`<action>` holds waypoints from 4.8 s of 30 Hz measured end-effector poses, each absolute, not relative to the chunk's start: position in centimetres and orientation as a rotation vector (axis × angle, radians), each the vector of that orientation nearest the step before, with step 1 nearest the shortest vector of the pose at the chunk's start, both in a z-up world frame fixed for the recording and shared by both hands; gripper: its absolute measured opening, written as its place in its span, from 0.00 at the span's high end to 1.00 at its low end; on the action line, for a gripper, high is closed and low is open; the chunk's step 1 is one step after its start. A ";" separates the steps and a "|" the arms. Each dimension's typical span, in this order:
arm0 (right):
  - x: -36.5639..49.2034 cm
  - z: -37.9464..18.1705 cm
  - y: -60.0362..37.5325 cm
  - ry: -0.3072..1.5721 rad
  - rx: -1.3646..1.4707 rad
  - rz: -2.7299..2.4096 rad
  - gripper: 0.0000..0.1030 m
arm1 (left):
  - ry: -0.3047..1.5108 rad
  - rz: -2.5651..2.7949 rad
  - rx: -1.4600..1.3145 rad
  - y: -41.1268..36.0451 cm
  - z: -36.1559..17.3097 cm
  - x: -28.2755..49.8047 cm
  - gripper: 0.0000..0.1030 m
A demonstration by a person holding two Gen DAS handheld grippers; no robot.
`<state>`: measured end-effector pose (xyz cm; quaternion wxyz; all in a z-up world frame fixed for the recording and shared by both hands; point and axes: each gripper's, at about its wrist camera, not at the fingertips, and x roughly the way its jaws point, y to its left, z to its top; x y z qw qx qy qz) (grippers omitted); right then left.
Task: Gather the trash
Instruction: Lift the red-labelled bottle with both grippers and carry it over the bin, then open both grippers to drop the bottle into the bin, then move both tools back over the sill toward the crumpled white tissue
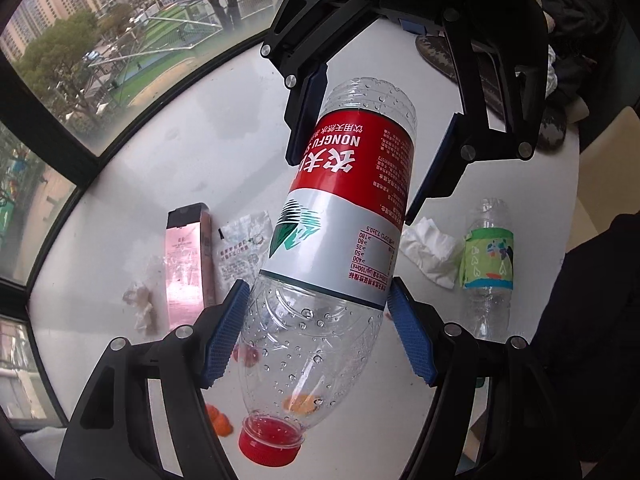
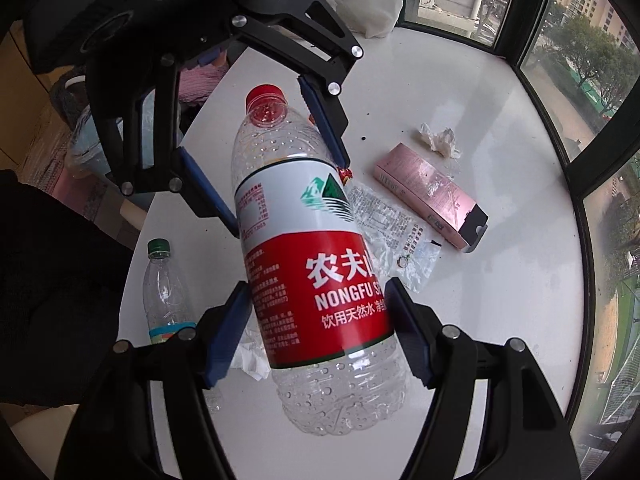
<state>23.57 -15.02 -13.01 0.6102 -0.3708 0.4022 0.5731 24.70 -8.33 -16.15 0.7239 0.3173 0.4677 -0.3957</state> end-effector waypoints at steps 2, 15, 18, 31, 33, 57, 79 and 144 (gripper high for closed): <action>22.6 -12.1 -13.5 0.903 -0.881 1.348 0.36 | 1.030 -0.835 0.686 -6.7 -15.1 23.2 0.34; 14.5 -8.9 -1.4 0.747 -1.045 1.572 0.36 | 1.061 -0.575 0.555 4.8 -11.1 11.7 0.34; 12.2 -8.9 1.3 0.723 -1.078 1.634 0.36 | 1.076 -0.517 0.515 7.2 -10.8 8.7 0.34; 0.8 -8.9 12.8 0.576 -1.252 1.901 0.36 | 1.127 -0.234 0.321 15.9 -10.1 -5.7 0.34; -0.9 -9.0 14.3 0.558 -1.274 1.938 0.36 | 1.133 -0.200 0.293 16.9 -10.1 -7.7 0.34; -9.8 -15.5 21.4 0.599 -1.455 2.096 0.36 | 1.208 -0.076 0.089 22.5 -16.5 -16.5 0.34; -11.0 -19.3 23.1 0.485 -1.386 2.208 0.18 | 1.273 0.000 0.000 24.2 -17.9 -17.5 0.33; 18.4 -16.3 -17.2 0.943 -0.105 0.685 0.07 | 0.962 -0.378 -0.004 5.9 -14.4 10.0 0.06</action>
